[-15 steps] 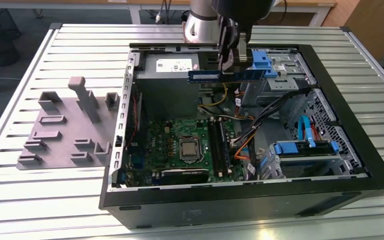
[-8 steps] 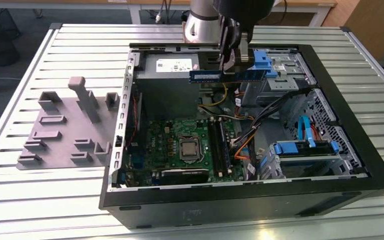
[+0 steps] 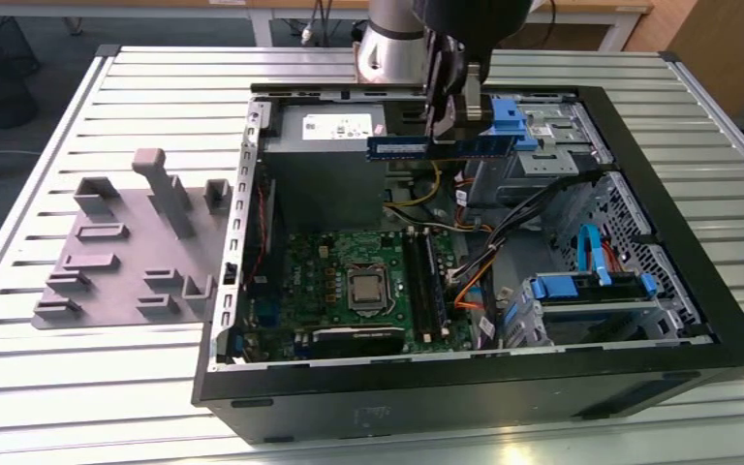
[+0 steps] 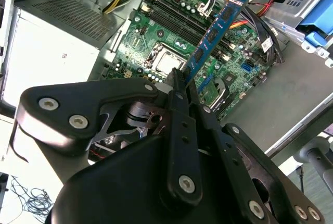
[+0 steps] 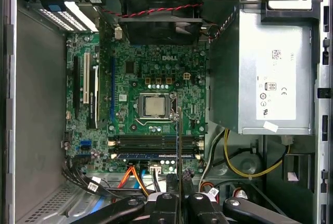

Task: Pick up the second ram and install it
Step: 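Insert the second ram into the second slot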

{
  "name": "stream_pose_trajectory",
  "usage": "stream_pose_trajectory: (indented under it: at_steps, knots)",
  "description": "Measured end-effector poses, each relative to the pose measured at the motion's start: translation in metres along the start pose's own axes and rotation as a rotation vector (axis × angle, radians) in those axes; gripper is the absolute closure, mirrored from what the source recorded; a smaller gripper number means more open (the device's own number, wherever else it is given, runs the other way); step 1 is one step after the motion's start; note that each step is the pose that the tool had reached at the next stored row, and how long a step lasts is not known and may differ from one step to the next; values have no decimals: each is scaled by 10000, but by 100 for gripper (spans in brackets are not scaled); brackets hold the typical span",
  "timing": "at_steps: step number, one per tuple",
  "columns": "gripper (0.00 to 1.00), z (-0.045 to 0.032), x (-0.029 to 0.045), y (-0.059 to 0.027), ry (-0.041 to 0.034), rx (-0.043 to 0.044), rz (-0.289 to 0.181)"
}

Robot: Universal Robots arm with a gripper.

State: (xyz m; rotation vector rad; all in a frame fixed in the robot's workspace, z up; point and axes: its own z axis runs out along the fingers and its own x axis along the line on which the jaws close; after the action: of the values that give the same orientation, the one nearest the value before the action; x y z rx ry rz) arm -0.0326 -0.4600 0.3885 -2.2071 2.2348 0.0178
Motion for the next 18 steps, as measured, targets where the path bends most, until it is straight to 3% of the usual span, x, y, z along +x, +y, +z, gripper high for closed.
stream_pose_trajectory:
  at_steps: [18]
  knots:
    - [86,1,0,0,-3,3,341]
